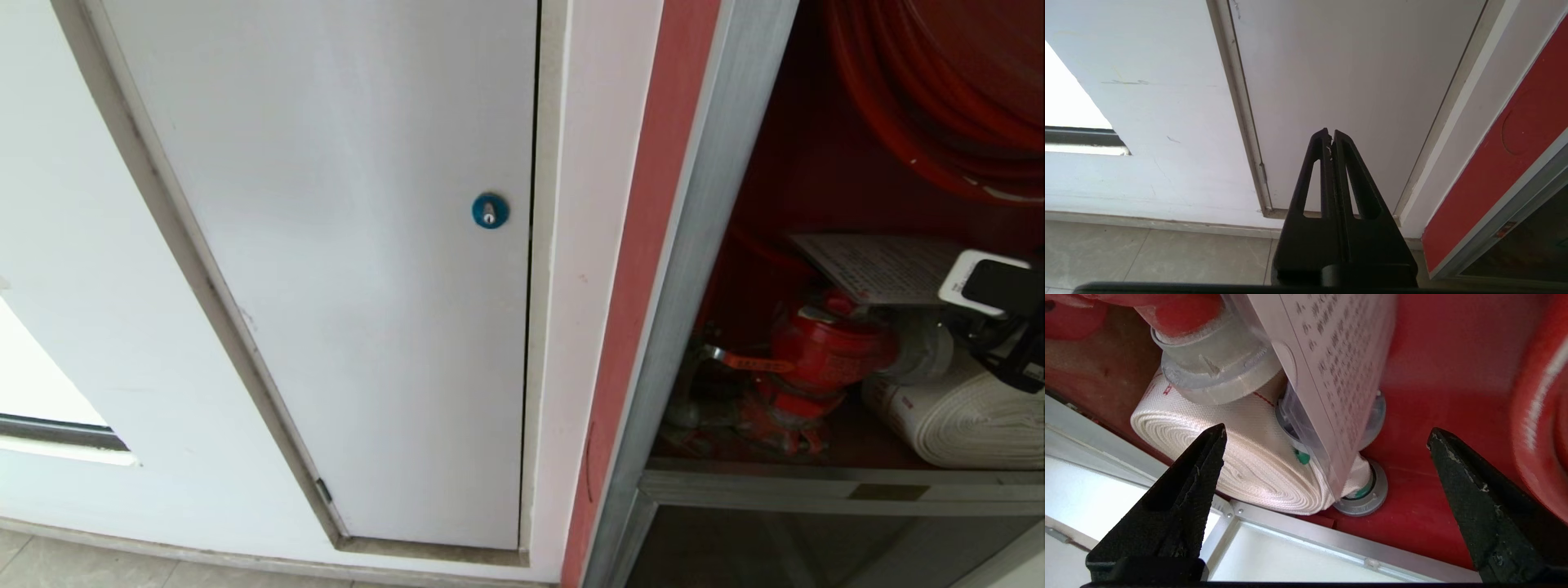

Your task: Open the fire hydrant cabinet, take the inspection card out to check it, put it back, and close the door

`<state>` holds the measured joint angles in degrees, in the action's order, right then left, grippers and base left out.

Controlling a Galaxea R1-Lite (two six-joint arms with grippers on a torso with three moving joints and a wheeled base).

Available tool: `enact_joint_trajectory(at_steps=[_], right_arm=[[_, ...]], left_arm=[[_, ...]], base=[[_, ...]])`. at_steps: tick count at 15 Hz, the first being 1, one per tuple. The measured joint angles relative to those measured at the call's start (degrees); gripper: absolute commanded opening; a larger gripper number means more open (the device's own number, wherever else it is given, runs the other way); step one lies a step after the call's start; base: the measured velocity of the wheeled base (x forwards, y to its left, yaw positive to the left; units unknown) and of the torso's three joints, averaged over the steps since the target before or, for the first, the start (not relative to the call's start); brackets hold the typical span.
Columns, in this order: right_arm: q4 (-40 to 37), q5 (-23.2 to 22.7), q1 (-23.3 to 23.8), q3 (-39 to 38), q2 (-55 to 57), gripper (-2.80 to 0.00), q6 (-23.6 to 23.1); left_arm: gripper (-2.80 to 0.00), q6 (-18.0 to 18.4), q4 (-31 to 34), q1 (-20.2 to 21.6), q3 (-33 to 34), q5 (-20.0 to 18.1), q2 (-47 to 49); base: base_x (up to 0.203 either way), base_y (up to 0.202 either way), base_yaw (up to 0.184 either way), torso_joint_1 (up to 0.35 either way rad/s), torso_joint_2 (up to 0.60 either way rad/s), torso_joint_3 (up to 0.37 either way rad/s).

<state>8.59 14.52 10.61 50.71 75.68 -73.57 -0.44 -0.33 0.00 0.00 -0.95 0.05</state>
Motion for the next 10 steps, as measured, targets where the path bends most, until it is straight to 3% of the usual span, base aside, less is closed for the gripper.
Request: enact_joint_trajectory(at_steps=[2,3,10], right_arm=[[0.3,0.0,0.2,0.5,1.0,0.00,0.0],[0.6,0.0,0.4,0.9,1.5,-2.80,0.0],[3.6,-0.4,0.8,2.1,4.0,-2.80,0.0]], left_arm=[[-2.80,0.0,0.0,0.0,0.0,0.0,0.0],[-2.80,0.0,0.0,0.0,0.0,0.0,0.0],[-2.80,0.0,0.0,0.0,0.0,0.0,0.0]], base=[[0.000,0.000,0.000,0.000,0.00,0.000],[0.000,0.000,0.000,0.000,0.00,0.000],[0.000,0.000,0.000,0.000,0.00,0.000]])
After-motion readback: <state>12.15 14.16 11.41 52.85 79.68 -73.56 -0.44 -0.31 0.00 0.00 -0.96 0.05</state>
